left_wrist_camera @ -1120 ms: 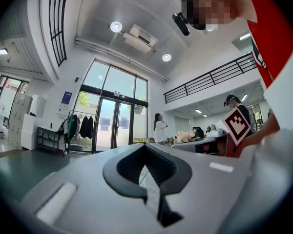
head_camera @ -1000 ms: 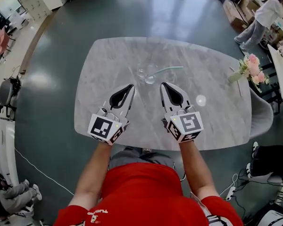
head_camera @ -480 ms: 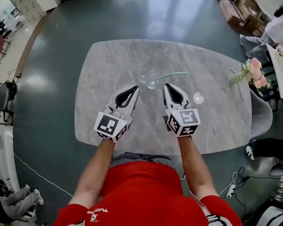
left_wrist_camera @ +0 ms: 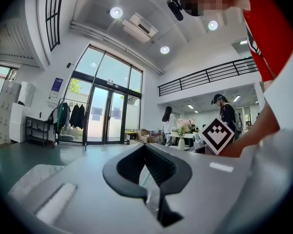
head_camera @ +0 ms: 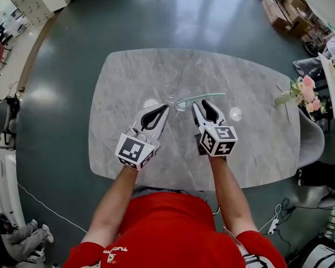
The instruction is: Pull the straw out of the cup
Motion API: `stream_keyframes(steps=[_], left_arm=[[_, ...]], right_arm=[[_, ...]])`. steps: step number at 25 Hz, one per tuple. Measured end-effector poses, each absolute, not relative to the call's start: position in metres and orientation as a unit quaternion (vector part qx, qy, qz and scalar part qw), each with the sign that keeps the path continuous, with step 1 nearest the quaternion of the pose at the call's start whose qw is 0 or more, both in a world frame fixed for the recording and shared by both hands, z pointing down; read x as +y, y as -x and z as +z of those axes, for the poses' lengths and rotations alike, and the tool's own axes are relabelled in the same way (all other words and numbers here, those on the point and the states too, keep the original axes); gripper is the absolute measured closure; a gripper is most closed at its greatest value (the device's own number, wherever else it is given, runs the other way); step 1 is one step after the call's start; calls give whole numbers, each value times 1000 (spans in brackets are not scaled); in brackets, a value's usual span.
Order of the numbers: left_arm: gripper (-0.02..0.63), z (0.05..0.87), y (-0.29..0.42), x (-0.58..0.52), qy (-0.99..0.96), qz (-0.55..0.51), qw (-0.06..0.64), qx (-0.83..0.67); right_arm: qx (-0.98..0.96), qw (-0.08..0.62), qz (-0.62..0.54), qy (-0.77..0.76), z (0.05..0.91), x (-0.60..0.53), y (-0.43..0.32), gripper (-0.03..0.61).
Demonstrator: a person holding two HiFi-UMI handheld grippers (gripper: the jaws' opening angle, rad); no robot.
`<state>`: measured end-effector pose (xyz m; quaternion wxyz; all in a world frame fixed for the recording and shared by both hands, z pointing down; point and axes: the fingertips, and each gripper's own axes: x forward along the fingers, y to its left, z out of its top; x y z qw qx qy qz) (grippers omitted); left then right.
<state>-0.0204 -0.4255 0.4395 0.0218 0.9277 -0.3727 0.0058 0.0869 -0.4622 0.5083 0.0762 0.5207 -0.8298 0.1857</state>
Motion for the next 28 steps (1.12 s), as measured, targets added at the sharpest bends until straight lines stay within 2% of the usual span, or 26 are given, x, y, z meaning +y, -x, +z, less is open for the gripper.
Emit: stream_keyframes(steps=[11, 16, 28], left_arm=[[609, 447, 16, -430, -931, 14, 30, -364], [609, 447, 17, -427, -931, 17, 30, -364], [609, 430, 21, -418, -928, 7, 16, -372]], right_arm=[[-823, 89, 209, -521, 533, -500, -85, 433], [-824, 95, 194, -523, 528, -499, -84, 543], [-852, 46, 142, -502, 457, -486, -71, 552]])
